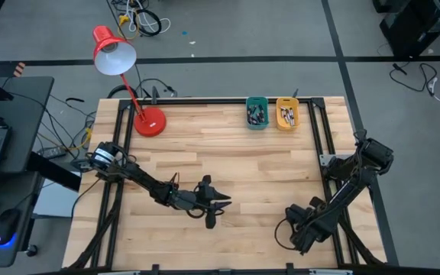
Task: Sort batteries
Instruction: Put the silver battery into the yellow bin
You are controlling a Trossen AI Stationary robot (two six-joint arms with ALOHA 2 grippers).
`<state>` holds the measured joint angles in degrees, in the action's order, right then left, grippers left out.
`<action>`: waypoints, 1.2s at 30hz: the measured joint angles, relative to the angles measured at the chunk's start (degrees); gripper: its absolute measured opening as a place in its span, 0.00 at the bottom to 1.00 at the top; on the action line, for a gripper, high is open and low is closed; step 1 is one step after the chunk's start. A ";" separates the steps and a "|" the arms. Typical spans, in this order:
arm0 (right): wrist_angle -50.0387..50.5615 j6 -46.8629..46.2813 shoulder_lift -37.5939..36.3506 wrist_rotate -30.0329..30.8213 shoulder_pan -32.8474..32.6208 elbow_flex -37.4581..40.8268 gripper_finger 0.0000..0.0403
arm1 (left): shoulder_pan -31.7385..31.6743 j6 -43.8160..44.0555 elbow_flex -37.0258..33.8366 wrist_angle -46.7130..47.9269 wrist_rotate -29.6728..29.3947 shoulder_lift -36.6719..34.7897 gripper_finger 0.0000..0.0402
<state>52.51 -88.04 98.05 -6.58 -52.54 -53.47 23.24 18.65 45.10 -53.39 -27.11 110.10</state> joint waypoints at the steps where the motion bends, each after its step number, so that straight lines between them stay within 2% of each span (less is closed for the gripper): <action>1: 0.99 1.13 -0.03 -0.61 -0.04 0.05 0.41 | 0.00 0.00 0.00 -0.02 0.00 0.00 0.23; 5: 3.87 7.17 -0.18 -5.42 -0.72 0.16 0.46 | 0.00 0.02 0.00 -0.59 -0.02 0.00 0.23; 8: 4.48 12.15 -0.18 -6.95 -1.63 0.19 0.44 | 0.00 0.04 0.00 -1.29 -0.04 0.00 0.23; 12: 0.08 16.47 -0.45 -5.96 -1.86 2.64 0.34 | 0.00 0.04 0.00 -1.27 -0.09 0.00 0.23; 18: -3.50 16.88 -0.93 -5.93 -1.16 5.55 0.16 | 0.00 0.07 0.00 -1.25 -0.24 0.00 0.23; 22: -3.12 14.30 -1.47 -5.38 -0.68 5.55 0.11 | 0.06 0.18 0.00 -1.19 -0.26 0.00 0.23; 26: -1.90 5.21 -4.45 -4.38 -1.11 5.97 0.15 | 0.09 0.27 0.00 -1.09 -0.26 0.00 0.23; 31: 5.01 -3.82 -10.87 2.86 -2.73 5.93 0.29 | 0.09 0.74 0.00 -1.07 -0.26 0.00 0.23; 36: 6.10 -5.03 -15.14 4.33 -2.92 5.92 0.41 | 0.13 2.61 0.00 -0.99 -0.28 0.00 0.23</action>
<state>58.60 -93.06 82.90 -2.26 -55.46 -47.55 23.38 21.26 45.10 -54.38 -27.40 110.10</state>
